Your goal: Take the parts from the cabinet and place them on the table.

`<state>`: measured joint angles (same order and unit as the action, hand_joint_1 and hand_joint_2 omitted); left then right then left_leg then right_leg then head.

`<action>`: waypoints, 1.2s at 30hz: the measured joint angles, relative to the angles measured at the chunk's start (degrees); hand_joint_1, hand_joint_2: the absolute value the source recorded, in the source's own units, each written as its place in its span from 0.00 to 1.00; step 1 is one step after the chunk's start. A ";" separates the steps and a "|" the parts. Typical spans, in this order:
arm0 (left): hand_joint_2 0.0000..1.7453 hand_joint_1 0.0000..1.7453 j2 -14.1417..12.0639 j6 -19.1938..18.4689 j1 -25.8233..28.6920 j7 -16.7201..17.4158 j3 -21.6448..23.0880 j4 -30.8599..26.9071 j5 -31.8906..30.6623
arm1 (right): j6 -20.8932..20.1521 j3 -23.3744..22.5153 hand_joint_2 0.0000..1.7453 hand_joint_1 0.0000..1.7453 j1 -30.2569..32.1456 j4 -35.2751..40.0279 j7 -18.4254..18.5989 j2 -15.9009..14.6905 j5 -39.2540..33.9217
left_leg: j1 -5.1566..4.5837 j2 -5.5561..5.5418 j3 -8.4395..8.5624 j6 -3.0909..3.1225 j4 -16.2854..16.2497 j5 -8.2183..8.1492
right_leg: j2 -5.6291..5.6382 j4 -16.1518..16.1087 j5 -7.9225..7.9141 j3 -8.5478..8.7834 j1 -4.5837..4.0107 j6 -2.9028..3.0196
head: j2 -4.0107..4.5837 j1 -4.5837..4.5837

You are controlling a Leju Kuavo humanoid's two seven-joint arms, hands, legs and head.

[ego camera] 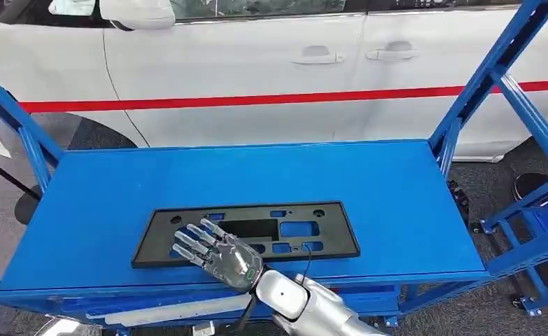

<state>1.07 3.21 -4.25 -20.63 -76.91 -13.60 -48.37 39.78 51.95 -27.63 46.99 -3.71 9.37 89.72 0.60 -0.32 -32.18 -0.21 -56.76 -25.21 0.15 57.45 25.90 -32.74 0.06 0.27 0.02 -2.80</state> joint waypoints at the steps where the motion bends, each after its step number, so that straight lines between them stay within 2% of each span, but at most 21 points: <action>1: 0.00 0.00 0.02 0.02 -0.05 -0.02 0.00 0.00 -0.09 | 0.02 0.51 1.00 0.00 -0.92 -1.36 1.36 0.16 0.00 | 0.37 0.21 0.22 0.50 0.40 0.35 | -0.06 0.79 0.63 -0.17 0.18 -0.35 | 0.00 0.00; 2: 0.00 0.00 0.02 0.02 -0.21 -0.02 0.00 0.00 -0.15 | 0.02 1.25 1.00 0.00 -1.95 -3.07 2.96 0.53 0.00 | 0.33 0.20 0.18 0.91 0.49 0.42 | -0.07 3.04 2.37 -1.21 0.12 -0.42 | 0.00 0.00; 5: 0.00 0.00 0.02 0.02 -0.20 -0.04 0.00 0.00 -0.22 | 0.24 2.45 1.00 0.00 -3.97 -7.40 5.07 1.01 0.00 | 0.22 0.23 -0.02 1.17 0.43 0.44 | -0.07 17.57 8.87 -8.13 0.23 -0.72 | 0.00 0.00; 6: 0.00 0.00 0.02 0.02 -0.12 -0.04 0.00 0.00 -0.22 | 0.28 2.78 1.00 0.00 -4.32 -8.10 5.26 1.14 0.00 | 0.21 0.23 -0.01 1.17 0.39 0.44 | -0.07 19.08 8.89 -8.90 0.25 -0.72 | 0.00 0.00; 8: 0.00 0.00 0.02 0.02 -0.12 -0.04 0.00 0.00 -0.24 | 0.39 3.09 1.00 0.00 -5.23 -9.44 5.42 1.47 0.00 | 0.19 0.17 0.13 1.10 0.26 0.40 | -0.09 14.87 5.45 -6.90 0.27 -0.55 | 0.00 0.00; 10: 0.00 0.00 0.09 0.02 -0.16 -0.04 0.00 0.00 -0.24 | 0.46 3.31 1.00 0.00 -5.99 -10.48 5.44 1.91 0.00 | 0.15 0.08 0.27 0.87 0.07 0.24 | -0.09 3.68 0.51 -1.09 0.19 0.11 | 0.00 0.00; 11: 0.00 0.00 0.15 0.02 -0.15 -0.04 0.00 0.02 -0.31 | 0.50 3.37 1.00 0.00 -6.35 -10.90 5.44 2.02 0.00 | -0.13 0.06 0.21 0.58 -0.11 0.12 | -0.10 0.35 0.78 0.22 -0.09 0.41 | 0.00 0.00; 13: 0.00 0.00 0.15 0.02 -0.11 -0.04 0.00 0.02 -0.31 | 0.55 3.61 1.00 0.00 -6.65 -11.51 5.44 2.37 0.00 | -0.26 0.01 0.04 -0.13 -0.22 0.08 | -0.02 0.31 0.34 0.14 -0.12 0.49 | 0.00 -0.02; 15: 0.00 0.00 0.15 0.04 -0.15 -0.04 0.00 0.00 -0.31 | 0.55 3.90 1.00 0.00 -6.94 -11.86 5.50 2.54 0.00 | 0.01 0.01 0.19 -0.94 0.08 0.25 | 0.10 0.14 0.14 0.13 -0.33 1.18 | 0.00 0.00; 17: 0.00 0.00 0.22 0.02 -0.12 -0.07 0.00 0.02 -0.35 | 0.46 3.94 1.00 0.00 -7.18 -12.30 5.53 2.85 0.00 | 0.15 0.05 -0.53 -1.55 -1.91 -1.43 | -0.08 -0.48 -0.37 0.38 0.27 1.81 | 0.00 0.00; 20: 0.00 0.00 0.15 0.02 -0.10 -0.09 0.00 0.02 -0.44 | -0.48 4.05 1.00 0.00 -7.27 -13.15 6.99 3.02 0.00 | 0.33 0.07 -6.66 -2.40 -15.38 -8.22 | -0.17 -0.44 -0.41 0.14 0.24 2.00 | 0.00 -0.02; 21: 0.00 0.00 0.17 0.02 -0.01 -0.09 0.00 0.02 -0.57 | -0.68 4.03 1.00 0.00 -7.41 -13.61 7.79 3.02 0.00 | 0.34 0.07 -8.09 -2.52 -18.54 -8.91 | -0.18 -0.42 -0.41 0.12 0.24 2.00 | 0.00 0.00; 23: 0.00 0.00 0.17 0.00 0.08 -0.09 0.00 0.04 -0.68 | -1.01 4.03 1.00 0.00 -7.96 -14.66 9.42 3.02 0.00 | 0.42 0.09 -6.65 -2.46 -15.63 -6.10 | -0.15 -0.41 -0.41 0.29 0.24 1.98 | 0.00 -0.02; 25: 0.00 0.00 0.13 0.00 -0.01 -0.09 0.00 0.02 -0.72 | -1.59 3.72 1.00 0.00 -8.92 -15.60 11.35 3.02 0.00 | 0.44 0.11 -1.04 -2.14 -4.63 -0.87 | -0.10 -0.40 -0.35 0.60 0.25 1.83 | 0.00 0.00; 26: 0.00 0.00 0.07 0.00 -0.04 -0.09 0.00 0.02 -0.79 | -2.01 3.51 1.00 0.00 -9.53 -16.14 12.47 3.02 0.00 | 0.42 0.11 1.12 -1.82 -0.01 -0.24 | -0.10 -0.40 -0.35 0.68 0.22 1.56 | 0.00 0.00; 27: 0.00 0.00 0.04 -0.02 -0.18 -0.09 0.00 0.02 -0.83 | -2.54 3.00 1.00 0.05 -10.18 -16.83 13.51 2.93 0.00 | -0.01 0.05 1.34 -1.18 0.44 -0.48 | 0.02 -0.26 -0.27 0.50 -0.15 1.13 | 0.00 0.00; 28: 0.00 0.00 0.04 -0.04 -0.19 -0.07 0.00 0.04 -0.83 | -3.06 2.44 1.00 0.26 -10.66 -17.43 14.29 2.85 0.00 | -0.05 0.04 1.14 -0.81 0.24 -0.39 | 0.02 -0.27 -0.43 0.35 -0.11 0.82 | 0.00 -0.02; 29: 0.00 0.00 0.02 -0.07 -0.11 0.02 0.00 0.02 -0.83 | -3.69 1.79 1.00 0.90 -11.07 -17.98 14.96 2.76 -0.02 | -0.17 0.03 1.02 -0.50 0.13 -0.35 | 0.03 -0.33 -0.54 0.33 0.00 0.49 | 0.00 0.00; 32: 0.00 0.00 0.00 -0.11 -0.18 0.35 0.00 0.04 -0.85 | -5.84 -0.70 1.00 0.98 -12.13 -19.30 16.00 1.97 -0.09 | 0.30 0.29 1.16 0.84 1.07 0.57 | 0.03 0.88 0.48 -0.11 0.02 -0.55 | 0.00 0.00; 35: 0.00 0.00 -0.04 -0.15 -0.22 0.57 0.00 0.02 -0.85 | -6.86 -2.88 1.00 0.99 -12.58 -20.61 16.34 1.14 -0.09 | 0.13 0.27 0.46 1.34 1.03 0.81 | 0.01 13.56 7.31 -6.29 0.22 -0.93 | 0.00 0.00; 36: 0.00 0.00 -0.04 -0.20 -0.15 0.59 0.00 0.02 -0.83 | -7.02 -3.36 1.00 1.00 -12.58 -21.04 16.34 0.84 -0.09 | 0.06 0.27 0.27 1.38 0.93 0.85 | 0.00 17.29 8.37 -8.17 0.22 -1.00 | 0.00 0.00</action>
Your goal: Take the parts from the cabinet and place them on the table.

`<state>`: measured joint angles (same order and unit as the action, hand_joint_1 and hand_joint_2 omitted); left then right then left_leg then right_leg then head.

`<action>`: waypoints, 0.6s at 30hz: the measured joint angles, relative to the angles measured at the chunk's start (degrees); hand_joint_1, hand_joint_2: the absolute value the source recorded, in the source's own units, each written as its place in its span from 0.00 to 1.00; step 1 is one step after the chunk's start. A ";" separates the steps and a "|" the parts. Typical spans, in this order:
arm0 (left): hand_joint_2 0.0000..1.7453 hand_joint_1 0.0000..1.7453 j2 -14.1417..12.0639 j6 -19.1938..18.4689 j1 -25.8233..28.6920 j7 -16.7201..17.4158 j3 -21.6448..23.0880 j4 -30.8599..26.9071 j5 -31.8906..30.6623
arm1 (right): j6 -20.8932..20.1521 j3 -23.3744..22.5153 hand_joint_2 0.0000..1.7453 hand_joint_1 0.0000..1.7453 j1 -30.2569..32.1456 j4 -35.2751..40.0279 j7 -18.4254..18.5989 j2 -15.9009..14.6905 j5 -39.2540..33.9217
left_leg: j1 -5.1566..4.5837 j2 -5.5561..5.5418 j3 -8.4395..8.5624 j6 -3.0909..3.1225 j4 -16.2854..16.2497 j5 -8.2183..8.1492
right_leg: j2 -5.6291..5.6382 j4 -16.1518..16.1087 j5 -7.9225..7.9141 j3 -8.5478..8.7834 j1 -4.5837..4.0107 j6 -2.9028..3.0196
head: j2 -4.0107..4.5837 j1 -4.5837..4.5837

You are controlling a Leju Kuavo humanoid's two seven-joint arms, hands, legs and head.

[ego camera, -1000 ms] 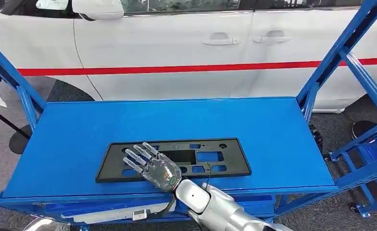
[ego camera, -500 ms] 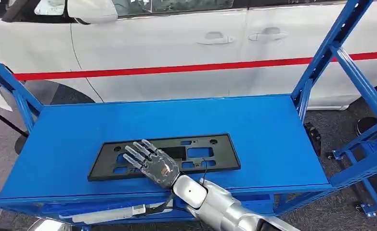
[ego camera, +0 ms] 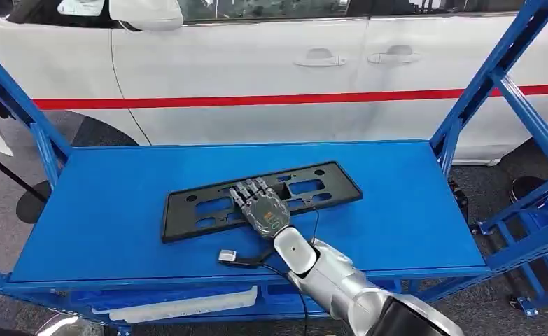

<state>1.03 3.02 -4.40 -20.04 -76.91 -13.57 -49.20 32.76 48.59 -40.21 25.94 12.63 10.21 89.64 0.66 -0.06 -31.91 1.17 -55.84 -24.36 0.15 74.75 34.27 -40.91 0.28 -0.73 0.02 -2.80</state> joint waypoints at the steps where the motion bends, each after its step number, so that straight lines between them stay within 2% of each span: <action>1: 0.00 0.00 0.00 -0.04 0.06 0.00 0.00 0.00 0.00 | -0.13 -0.46 1.00 0.99 -0.01 -0.35 0.00 -0.11 0.00 | -0.04 0.01 -0.06 -0.01 -0.10 0.00 | 0.00 0.76 -0.54 -0.45 0.00 0.01 | 0.00 0.00; 2: 0.00 0.00 0.00 -0.07 0.03 0.00 0.00 0.00 0.00 | -0.22 -1.01 1.00 0.99 -0.01 -0.65 -0.02 -0.20 0.02 | -0.09 0.01 -0.06 -0.02 -0.18 -0.01 | -0.01 -1.23 -2.22 0.56 0.00 0.13 | 0.00 0.00; 3: 0.00 0.00 0.00 -0.07 -0.03 -0.02 0.00 0.00 0.00 | -0.31 -1.35 1.00 1.00 -0.03 -0.87 -0.02 -0.26 0.02 | -0.13 -0.03 -0.03 -0.09 -0.28 -0.05 | -0.01 -5.33 -4.63 2.70 -0.03 0.37 | 0.00 0.00; 4: 0.00 0.00 0.00 -0.11 -0.06 -0.02 0.00 0.00 -0.02 | -0.42 -1.68 1.00 0.99 -0.13 -1.03 0.00 -0.28 0.02 | -0.22 -0.07 -0.01 -0.17 -0.42 -0.10 | -0.01 -11.16 -7.30 5.61 -0.11 0.78 | 0.00 0.00; 5: 0.00 0.00 0.00 -0.24 -0.08 -0.04 0.00 0.02 -0.02 | -0.48 -2.03 1.00 1.00 -0.34 -1.20 0.09 -0.30 0.02 | -0.24 -0.08 -0.06 -0.30 -0.60 -0.18 | -0.03 -16.53 -8.85 8.33 -0.30 1.40 | 0.00 0.00; 6: 0.00 0.00 0.02 -0.28 -0.09 -0.07 0.00 0.02 -0.02 | -0.50 -2.29 1.00 0.99 -0.51 -1.35 0.33 -0.30 0.02 | -0.60 -0.07 -0.25 -0.66 -0.79 -0.33 | -0.16 -17.28 -8.30 8.52 -0.61 1.44 | 0.00 0.00; 8: 0.00 0.00 -0.13 -0.28 -0.11 -0.18 0.00 0.02 -0.02 | -0.72 -2.51 1.00 0.98 -0.55 -1.57 0.52 -0.33 0.02 | -0.48 -0.07 -0.34 -1.30 -0.74 -0.21 | 0.00 -17.50 -8.56 8.31 -0.65 1.60 | 0.00 0.00; 9: 0.00 0.00 -0.11 -0.31 -0.11 -0.26 0.00 0.02 0.00 | -0.72 -2.62 1.00 0.97 -0.57 -1.68 0.66 -0.37 0.00 | -0.32 -0.06 -0.26 -1.63 -0.50 -0.06 | 0.04 -17.49 -8.60 8.30 -0.76 1.90 | 0.00 0.00; 10: 0.00 0.00 -0.11 -0.33 -0.14 -0.35 0.00 0.00 0.02 | -0.72 -2.73 1.00 0.99 -0.71 -1.75 0.68 -0.37 0.02 | -0.49 -0.07 -0.19 -2.00 -0.49 -0.12 | 0.03 -18.07 -8.94 8.45 -0.42 2.34 | 0.00 0.00; 11: 0.00 0.00 -0.13 -0.33 -0.13 -0.42 0.00 0.02 0.02 | -0.72 -2.73 1.00 0.99 -0.74 -1.77 0.66 -0.35 0.04 | -0.23 -0.07 -0.49 -2.31 -1.29 -0.74 | -0.17 -18.39 -9.24 8.73 -0.10 2.52 | 0.00 0.00; 12: 0.00 0.00 -0.11 -0.35 -0.16 -0.54 0.00 0.02 0.11 | -0.72 -2.73 1.00 1.00 -0.77 -1.83 0.66 -0.35 0.09 | -0.21 -0.06 -1.59 -2.60 -3.86 -2.70 | -0.19 -18.47 -9.28 8.71 -0.02 2.82 | 0.00 -0.02; 14: 0.00 0.00 -0.24 -0.35 -0.12 -0.74 0.00 0.02 0.17 | -0.70 -2.75 1.00 1.00 -0.75 -2.01 0.44 -0.35 0.09 | 0.11 -0.05 -5.92 -3.16 -13.28 -7.37 | -0.22 -18.43 -9.27 8.55 -0.07 2.89 | 0.00 0.00; 15: 0.00 0.00 -0.24 -0.35 -0.04 -0.92 0.00 0.02 0.17 | -0.63 -2.75 1.00 1.00 -0.74 -2.12 0.31 -0.35 0.09 | 0.14 -0.05 -7.91 -3.37 -17.53 -8.83 | -0.22 -18.41 -9.26 8.50 -0.07 2.89 | 0.00 0.00; 16: 0.00 0.00 -0.24 -0.35 0.02 -1.05 0.00 0.02 0.17 | -0.52 -2.77 1.00 1.00 -0.73 -2.21 0.20 -0.35 0.09 | 0.18 -0.04 -8.96 -3.51 -19.61 -8.84 | -0.21 -18.39 -9.26 8.53 -0.07 2.88 | 0.00 -0.02; 17: 0.00 0.00 -0.24 -0.35 0.02 -1.07 0.00 0.02 0.17 | -0.46 -2.75 1.00 1.00 -0.74 -2.25 0.11 -0.35 0.09 | 0.26 -0.04 -8.36 -3.54 -18.14 -7.38 | -0.18 -18.39 -9.23 8.63 -0.06 2.84 | 0.00 0.00; 18: 0.00 0.00 -0.24 -0.35 -0.03 -1.12 0.00 0.02 0.17 | -0.44 -2.77 1.00 0.98 -0.76 -2.29 0.11 -0.35 0.09 | 0.33 -0.03 -6.36 -3.50 -14.07 -4.86 | -0.14 -18.34 -9.15 8.75 -0.06 2.74 | 0.00 0.00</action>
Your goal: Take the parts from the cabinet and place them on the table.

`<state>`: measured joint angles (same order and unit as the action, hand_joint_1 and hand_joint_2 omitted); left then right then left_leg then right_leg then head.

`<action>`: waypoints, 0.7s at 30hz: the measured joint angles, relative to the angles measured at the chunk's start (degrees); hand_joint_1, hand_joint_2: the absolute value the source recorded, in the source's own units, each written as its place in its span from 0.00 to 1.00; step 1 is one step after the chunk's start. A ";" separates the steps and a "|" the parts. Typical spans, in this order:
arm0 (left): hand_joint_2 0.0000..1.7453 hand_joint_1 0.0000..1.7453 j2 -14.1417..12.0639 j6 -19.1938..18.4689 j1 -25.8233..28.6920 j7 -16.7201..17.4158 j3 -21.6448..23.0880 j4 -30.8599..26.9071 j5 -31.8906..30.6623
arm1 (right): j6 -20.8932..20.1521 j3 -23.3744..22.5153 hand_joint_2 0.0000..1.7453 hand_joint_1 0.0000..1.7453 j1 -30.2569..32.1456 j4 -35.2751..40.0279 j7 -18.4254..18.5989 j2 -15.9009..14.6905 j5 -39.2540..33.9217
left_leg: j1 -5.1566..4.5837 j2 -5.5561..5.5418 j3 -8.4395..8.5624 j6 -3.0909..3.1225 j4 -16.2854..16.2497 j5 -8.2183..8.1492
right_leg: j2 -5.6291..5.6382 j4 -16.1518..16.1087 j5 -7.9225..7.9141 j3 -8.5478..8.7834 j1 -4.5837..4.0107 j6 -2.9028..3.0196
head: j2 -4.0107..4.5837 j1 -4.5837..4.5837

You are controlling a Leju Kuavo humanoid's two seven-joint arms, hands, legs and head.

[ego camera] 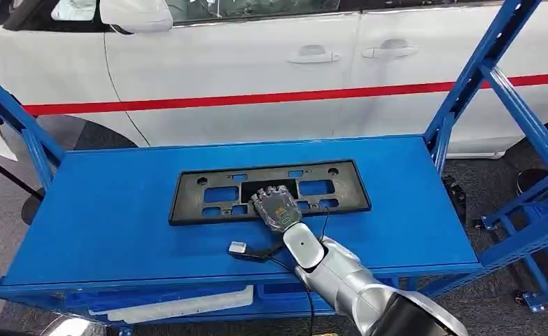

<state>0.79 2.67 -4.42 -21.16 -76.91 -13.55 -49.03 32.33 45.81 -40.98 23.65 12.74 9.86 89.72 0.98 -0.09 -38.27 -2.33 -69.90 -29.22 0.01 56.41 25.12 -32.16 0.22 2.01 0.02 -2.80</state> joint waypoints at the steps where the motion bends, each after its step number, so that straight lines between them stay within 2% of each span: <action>1: 0.00 0.00 -0.07 -0.02 -0.05 -0.07 0.00 0.00 0.00 | 0.02 0.00 1.00 1.00 -0.08 0.00 -0.02 0.00 0.00 | 0.02 0.01 2.63 0.12 5.52 2.71 | 0.04 0.08 0.11 0.13 0.02 -0.13 | 0.00 0.00; 2: 0.00 0.00 -0.15 -0.07 -0.07 -0.13 0.00 0.00 0.00 | 0.04 -0.04 1.00 1.00 -0.18 0.00 -0.07 0.02 0.00 | 0.06 0.04 5.26 0.27 10.91 4.98 | 0.06 0.23 0.25 0.21 0.03 -0.28 | 0.00 0.00; 3: 0.00 0.00 -0.15 -0.11 -0.15 -0.37 0.00 0.00 -0.02 | 0.09 -0.07 1.00 1.00 -0.29 -0.02 -0.15 0.04 0.00 | -0.23 0.00 6.52 0.63 13.43 4.12 | 0.10 0.41 0.44 0.08 -0.38 -0.62 | 0.00 -0.02; 4: 0.00 0.00 -0.15 -0.18 -0.23 -0.85 0.00 0.00 -0.02 | 0.15 -0.15 1.00 1.00 -0.38 -0.04 -0.24 0.04 0.00 | -0.35 -0.13 6.40 1.26 13.48 4.45 | 0.20 0.49 0.36 -0.13 -0.42 -0.86 | 0.00 0.00; 5: 0.00 0.00 -0.15 -0.28 -0.24 -1.35 0.00 0.00 -0.02 | 0.31 -0.26 1.00 0.99 -0.40 -0.04 -0.35 0.04 0.00 | -0.40 -0.12 6.20 1.47 13.33 4.38 | 0.21 0.49 0.35 -0.20 -0.39 -1.13 | 0.00 0.00; 6: 1.00 0.00 -0.15 -0.50 -0.19 -1.83 0.00 0.00 -0.02 | 0.35 -0.35 1.00 0.98 -0.38 -0.04 -0.50 0.04 0.00 | -0.49 -0.12 6.19 1.77 13.25 4.32 | 0.20 0.35 0.30 -0.11 -0.31 -1.38 | 0.00 0.00; 7: 1.00 0.00 -0.15 -0.61 -0.16 -2.43 0.00 0.00 -0.02 | 0.55 -0.48 1.00 0.98 -0.43 -0.04 -0.66 0.04 0.00 | -0.38 -0.10 6.24 2.10 13.44 4.49 | 0.21 0.35 0.33 -0.05 -0.35 -1.71 | 0.00 0.00; 8: 1.00 0.00 -0.13 -0.66 -0.18 -3.37 0.00 0.00 -0.11 | 0.87 -0.83 1.00 0.98 -0.49 -0.02 -0.87 0.04 0.00 | 0.14 0.05 6.49 2.60 13.94 4.85 | 0.18 0.88 0.85 -0.13 -0.29 -2.04 | 0.00 0.00; 9: 1.00 0.00 -0.13 -0.66 -0.32 -4.54 0.00 0.00 -0.09 | 1.24 -1.26 1.00 0.98 -0.53 -0.02 -1.57 0.04 0.00 | 0.08 0.03 6.47 2.99 14.02 4.87 | 0.16 3.08 2.52 -1.11 -0.32 -2.26 | 0.00 0.02; 10: 1.00 0.00 -0.13 -0.66 -0.42 -5.16 0.00 0.00 -0.09 | 1.47 -1.60 1.00 0.98 -0.52 -0.02 -2.19 0.04 0.00 | 0.06 0.05 6.32 3.15 13.99 4.91 | 0.16 6.72 4.71 -2.93 -0.24 -2.38 | 0.00 0.00; 11: 1.00 0.00 -0.13 -0.66 -0.46 -5.51 0.00 0.00 -0.02 | 1.86 -2.06 1.00 0.98 -0.41 -0.02 -3.00 0.04 -0.02 | -0.02 0.05 6.19 3.19 13.97 4.91 | 0.16 12.05 7.21 -5.55 -0.09 -2.54 | 0.00 0.00; 12: 1.00 0.00 -0.13 -0.66 -0.46 -5.62 0.00 0.00 0.02 | 2.27 -2.65 1.00 0.98 -0.34 0.07 -3.96 0.07 -0.20 | -0.06 0.06 6.08 3.21 13.93 4.91 | 0.16 16.73 8.95 -7.93 -0.01 -2.65 | 0.00 0.00; 13: 1.00 0.00 -0.13 -0.57 -0.45 -5.68 0.00 0.00 0.09 | 2.38 -3.17 1.00 0.98 -0.23 0.33 -4.90 0.13 -0.39 | -0.06 0.05 6.01 3.20 13.81 4.90 | 0.14 19.37 9.22 -9.36 0.04 -2.69 | 0.00 0.00; 14: 1.00 0.00 -0.15 -0.50 -0.46 -5.70 0.00 0.00 0.26 | 2.51 -3.87 1.00 0.98 -0.08 0.90 -5.75 0.13 -0.83 | -0.06 0.04 6.02 3.18 13.75 4.87 | 0.13 18.89 8.11 -9.31 0.11 -2.69 | 0.00 0.00; 15: 1.00 0.00 -0.15 -0.52 -0.48 -5.70 0.00 0.00 0.35 | 2.65 -4.52 1.00 0.98 -0.01 1.48 -6.71 0.13 -1.44 | -0.06 0.00 6.06 3.10 13.63 4.75 | 0.12 16.16 6.04 -8.09 0.18 -2.63 | 0.00 0.00; 17: 1.00 0.00 -0.13 -0.79 -0.53 -5.70 0.00 0.00 0.52 | 3.21 -5.73 1.00 0.98 -0.02 2.80 -8.57 0.42 -2.58 | -0.05 -0.10 6.04 2.69 13.07 4.33 | 0.08 6.22 0.69 -3.45 0.22 -2.31 | 0.00 0.00; 18: 1.00 0.00 -0.13 -0.94 -0.54 -5.70 0.00 0.00 0.55 | 3.58 -6.38 1.00 0.98 -0.04 3.59 -9.69 0.55 -3.72 | -0.09 -0.11 5.81 2.35 12.73 4.06 | 0.07 3.05 0.28 -2.15 0.19 -2.02 | 0.00 0.00; 19: 1.00 0.00 -0.13 -1.06 -0.68 -5.75 0.00 0.00 0.63 | 4.08 -7.20 1.00 0.98 0.03 4.68 -11.20 0.87 -5.91 | -0.63 -0.13 5.42 1.91 11.98 3.77 | 0.09 1.97 0.75 -1.89 -0.02 -1.82 | 0.00 0.00; 21: 1.00 0.00 -0.15 -1.66 -0.66 -6.05 0.00 0.00 0.74 | 4.18 -9.15 1.00 0.98 1.35 7.88 -16.35 0.92 -11.17 | -0.34 -0.11 5.29 1.41 12.21 3.82 | 0.24 2.46 0.80 -2.16 -0.21 -1.33 | 0.00 0.00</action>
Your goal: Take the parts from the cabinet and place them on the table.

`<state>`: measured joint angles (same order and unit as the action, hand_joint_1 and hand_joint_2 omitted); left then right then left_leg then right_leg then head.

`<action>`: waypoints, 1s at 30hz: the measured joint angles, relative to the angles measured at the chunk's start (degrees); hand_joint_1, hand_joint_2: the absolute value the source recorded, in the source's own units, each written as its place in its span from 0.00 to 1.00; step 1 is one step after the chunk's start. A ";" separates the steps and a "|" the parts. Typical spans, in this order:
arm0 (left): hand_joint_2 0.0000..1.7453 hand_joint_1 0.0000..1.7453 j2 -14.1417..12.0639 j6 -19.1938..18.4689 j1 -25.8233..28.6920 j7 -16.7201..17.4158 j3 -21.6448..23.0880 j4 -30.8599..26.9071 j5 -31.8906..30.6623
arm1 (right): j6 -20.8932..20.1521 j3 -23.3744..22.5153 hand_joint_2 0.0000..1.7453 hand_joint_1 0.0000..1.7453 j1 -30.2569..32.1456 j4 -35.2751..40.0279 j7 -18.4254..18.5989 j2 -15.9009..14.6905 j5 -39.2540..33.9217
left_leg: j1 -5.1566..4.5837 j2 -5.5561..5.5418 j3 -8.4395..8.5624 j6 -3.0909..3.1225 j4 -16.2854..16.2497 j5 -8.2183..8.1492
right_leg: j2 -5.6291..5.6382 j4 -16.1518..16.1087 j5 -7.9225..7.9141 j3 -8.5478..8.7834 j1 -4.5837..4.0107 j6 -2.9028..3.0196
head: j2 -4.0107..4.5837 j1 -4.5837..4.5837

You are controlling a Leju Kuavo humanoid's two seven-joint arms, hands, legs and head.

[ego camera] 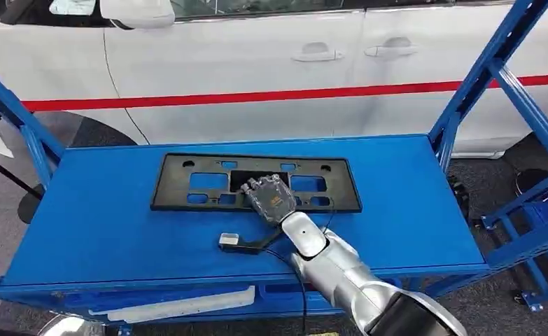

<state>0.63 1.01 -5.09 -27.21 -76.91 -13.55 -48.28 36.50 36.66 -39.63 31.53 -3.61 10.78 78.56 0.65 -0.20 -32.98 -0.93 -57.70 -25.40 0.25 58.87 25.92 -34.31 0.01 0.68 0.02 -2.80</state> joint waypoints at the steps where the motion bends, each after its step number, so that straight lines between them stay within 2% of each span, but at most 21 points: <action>1: 1.00 0.00 0.00 -0.38 0.05 -0.07 0.00 0.00 0.05 | -0.16 -0.97 1.00 0.98 0.60 1.74 -3.33 0.00 -3.78 | 0.14 0.03 0.18 -0.41 0.18 0.04 | 0.06 0.00 0.01 0.01 -0.19 0.45 | 0.00 0.00; 3: 1.00 0.00 0.02 -0.97 0.10 0.00 0.00 0.00 -0.06 | -1.45 -2.37 1.00 0.98 2.27 6.78 -12.46 -0.11 -14.61 | 0.35 0.08 0.15 -0.97 -0.73 -0.99 | -0.02 -0.75 -0.30 0.63 0.28 1.13 | 0.00 0.00; 4: 1.00 0.00 0.00 -1.45 0.15 0.15 0.00 0.00 -0.20 | -2.74 -3.20 1.00 0.98 3.68 10.67 -17.79 -0.53 -22.04 | 0.34 0.12 -0.81 -1.16 -3.16 -2.72 | -0.07 -0.85 -0.22 0.84 0.30 1.48 | 0.00 -0.02; 5: 1.00 0.00 -0.04 -2.10 0.22 0.46 0.00 0.00 -0.30 | -4.97 -4.27 1.00 0.98 5.42 16.80 -25.70 -1.14 -33.79 | 0.37 0.11 -2.65 -1.34 -7.46 -5.00 | -0.10 -0.85 -0.11 0.96 0.23 1.67 | 0.00 0.00; 6: 1.00 0.00 -0.22 -2.67 0.27 0.83 0.00 0.00 -0.46 | -7.44 -4.99 1.00 0.98 7.08 22.20 -30.49 -1.80 -43.25 | 0.38 0.11 -4.53 -1.53 -11.75 -6.99 | -0.16 -0.85 -0.04 1.10 0.16 1.77 | 0.00 0.00; 7: 1.00 0.00 -0.26 -3.15 0.34 1.16 0.00 0.00 -0.63 | -10.62 -5.58 1.00 0.98 8.95 27.42 -33.32 -2.54 -51.87 | 0.38 0.11 -6.57 -1.65 -16.20 -8.54 | -0.24 -0.85 0.07 1.20 0.05 1.89 | 0.00 -0.02; 8: 1.00 0.00 -0.28 -3.54 0.37 1.38 0.00 0.00 -0.85 | -14.38 -6.04 1.00 0.98 10.55 32.95 -34.78 -3.52 -59.68 | 0.39 0.11 -7.49 -1.69 -18.03 -8.64 | -0.29 -0.84 0.09 1.27 0.01 1.89 | 0.00 0.00; 10: 1.00 0.00 -0.33 -4.03 0.44 1.51 0.00 0.00 -0.89 | -21.45 -7.16 1.00 0.98 14.48 43.74 -35.49 -6.04 -68.69 | 0.38 0.13 -5.60 -1.39 -13.65 -5.54 | -0.29 -0.78 0.14 1.22 -0.04 1.82 | 0.00 -0.02; 12: 1.00 0.00 -0.42 -4.35 0.57 1.20 0.00 0.00 -0.87 | -26.79 -7.55 1.00 0.98 16.72 52.46 -36.22 -6.97 -73.30 | 0.34 0.13 -0.34 -0.69 -3.36 -0.77 | 0.00 -0.68 0.23 1.22 -0.09 1.70 | 0.00 0.00; 13: 1.00 0.00 -0.52 -4.48 0.46 0.67 0.00 0.00 -0.87 | -29.67 -7.68 1.00 0.98 17.56 56.55 -36.30 -7.37 -75.75 | 0.02 0.11 1.02 -0.17 -0.39 -0.87 | 0.08 -0.66 0.26 1.13 -0.19 1.52 | 0.00 0.00; 16: 1.00 0.00 -0.55 -4.48 0.40 -0.74 0.00 0.00 -0.83 | -40.03 -8.92 1.00 0.98 21.02 68.52 -36.65 -8.24 -83.36 | -0.39 -0.12 1.17 0.37 0.18 -0.99 | 0.05 -0.70 0.19 0.95 -0.10 0.48 | 0.00 0.00; 18: 1.00 0.00 -0.57 -4.48 0.60 -1.07 0.00 0.00 -0.83 | -41.75 -9.28 1.00 0.98 22.22 73.16 -36.63 -8.50 -84.42 | 0.35 0.04 1.80 1.26 1.48 -0.22 | 0.04 -0.43 0.64 1.09 -0.16 -0.26 | 0.00 0.00; 19: 1.00 0.00 -0.52 -4.48 0.44 -1.18 0.00 0.00 -0.85 | -42.54 -9.58 1.00 0.98 22.70 75.34 -36.65 -8.68 -85.08 | 0.21 0.08 1.94 1.52 1.74 -0.10 | 0.04 0.93 1.73 0.57 -0.12 -0.56 | 0.00 0.00; 22: 1.00 0.00 -0.50 -4.44 0.36 -1.40 0.00 0.00 -0.94 | -47.25 -10.80 1.00 0.98 25.00 80.00 -36.65 -8.94 -88.26 | 0.16 0.09 1.81 1.92 1.71 -0.10 | 0.06 13.86 8.19 -5.76 0.27 -1.10 | 0.00 0.00; 23: 1.00 0.00 -0.50 -4.42 0.43 -1.45 0.00 0.00 -0.96 | -48.99 -11.13 1.00 0.98 25.77 81.04 -36.65 -8.94 -89.45 | 0.16 0.14 1.76 1.86 1.53 0.01 | 0.05 17.34 9.16 -7.60 0.37 -1.27 | 0.00 0.00; 24: 1.00 0.00 -0.50 -4.40 0.44 -1.47 0.00 0.00 -1.09 | -50.30 -11.29 1.00 0.98 26.37 81.65 -36.63 -8.96 -90.50 | 0.19 0.14 1.74 1.84 1.41 0.00 | 0.02 17.99 8.67 -8.03 0.55 -1.40 | 0.00 0.00; 25: 1.00 0.00 -0.50 -4.40 0.39 -1.53 0.00 0.00 -1.11 | -51.72 -11.48 1.00 0.98 26.76 82.15 -36.61 -8.98 -92.00 | 0.23 0.12 1.71 1.76 1.21 -0.09 | 0.01 15.62 6.69 -6.98 0.81 -1.53 | 0.00 0.00; 26: 1.00 0.00 -0.50 -4.40 0.35 -1.60 0.02 0.00 -1.31 | -52.65 -11.48 1.00 0.98 26.83 82.35 -36.61 -9.14 -93.19 | 0.30 0.08 1.69 1.60 0.99 -0.22 | -0.03 11.93 4.43 -5.14 0.98 -1.60 | 0.00 0.00; 27: 1.00 0.00 -0.50 -4.22 0.25 -1.60 0.13 0.00 -1.66 | -53.61 -11.46 1.00 0.98 26.81 82.61 -36.59 -9.46 -94.53 | 0.39 -0.02 1.68 1.29 0.58 -0.44 | -0.12 5.44 1.29 -1.86 1.18 -1.65 | 0.00 0.00; 28: 1.00 0.00 -0.59 -4.02 0.11 -1.60 0.31 0.00 -1.90 | -54.10 -11.28 1.00 0.98 26.76 82.78 -36.59 -9.77 -95.35 | 0.35 -0.12 1.48 0.85 0.07 -0.72 | -0.12 0.79 0.38 0.31 1.36 -1.62 | 0.00 0.00; 30: 1.00 0.00 -1.01 -3.35 -0.23 -1.03 0.59 0.00 -2.25 | -54.36 -10.15 1.00 0.98 26.64 83.20 -36.35 -10.42 -96.48 | -0.06 -0.18 0.74 0.12 -0.47 -0.84 | 0.19 0.90 0.38 -0.11 1.04 -0.77 | 0.00 0.00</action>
<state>-0.37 -2.34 -5.32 -28.24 -76.32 -13.55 -50.53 -17.86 26.51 -12.98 114.73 -39.96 0.35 -17.92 0.58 -0.38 -32.24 -0.81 -58.16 -26.24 0.45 59.77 26.29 -34.43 1.05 -0.09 0.02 -2.80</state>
